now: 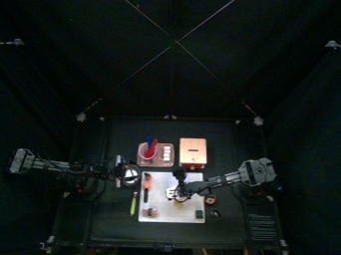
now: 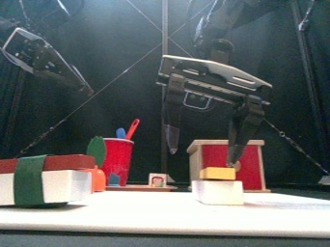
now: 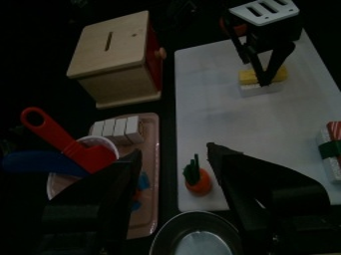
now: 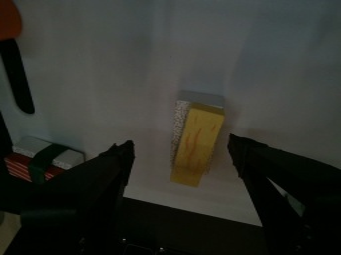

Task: Put egg sushi to top right of cutting board

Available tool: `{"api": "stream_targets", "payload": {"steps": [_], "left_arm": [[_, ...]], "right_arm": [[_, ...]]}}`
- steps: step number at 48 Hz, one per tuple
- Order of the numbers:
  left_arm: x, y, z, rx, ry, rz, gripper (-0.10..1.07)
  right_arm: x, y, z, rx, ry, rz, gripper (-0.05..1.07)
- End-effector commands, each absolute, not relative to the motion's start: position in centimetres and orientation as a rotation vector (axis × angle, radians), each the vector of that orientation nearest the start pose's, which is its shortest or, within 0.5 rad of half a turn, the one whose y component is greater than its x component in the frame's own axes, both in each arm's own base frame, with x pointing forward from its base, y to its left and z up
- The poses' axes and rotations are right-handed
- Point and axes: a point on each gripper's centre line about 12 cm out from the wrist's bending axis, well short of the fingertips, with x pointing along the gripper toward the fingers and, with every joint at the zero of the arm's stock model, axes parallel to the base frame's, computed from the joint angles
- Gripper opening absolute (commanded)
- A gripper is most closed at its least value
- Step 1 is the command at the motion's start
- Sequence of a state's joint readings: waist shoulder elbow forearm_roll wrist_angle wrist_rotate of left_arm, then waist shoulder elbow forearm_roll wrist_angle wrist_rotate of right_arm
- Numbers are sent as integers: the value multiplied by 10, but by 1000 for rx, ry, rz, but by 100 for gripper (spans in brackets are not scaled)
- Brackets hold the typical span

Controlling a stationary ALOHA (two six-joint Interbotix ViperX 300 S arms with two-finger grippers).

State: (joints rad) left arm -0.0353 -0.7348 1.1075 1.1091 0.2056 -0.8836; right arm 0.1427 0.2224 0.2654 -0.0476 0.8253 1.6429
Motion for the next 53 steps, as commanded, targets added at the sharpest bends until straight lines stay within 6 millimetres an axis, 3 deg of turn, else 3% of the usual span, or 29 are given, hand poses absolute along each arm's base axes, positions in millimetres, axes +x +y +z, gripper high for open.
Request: {"api": "stream_targets", "payload": {"steps": [1, 19, 37, 48, 53], "left_arm": [[229, 13, 232, 250, 468, 99, 90], [228, 13, 232, 247, 468, 97, 90], [228, 13, 232, 247, 469, 97, 90], [228, 13, 231, 245, 471, 97, 90], [228, 13, 231, 246, 471, 98, 90]], "right_arm": [[421, 59, 163, 1267, 1043, -942, 102], [424, 62, 138, 1270, 1077, -1012, 99], [428, 63, 126, 1245, 1096, -1022, 75], [419, 55, 143, 1178, 1104, -1024, 73], [408, 40, 156, 1110, 1116, -1047, 73]]}}
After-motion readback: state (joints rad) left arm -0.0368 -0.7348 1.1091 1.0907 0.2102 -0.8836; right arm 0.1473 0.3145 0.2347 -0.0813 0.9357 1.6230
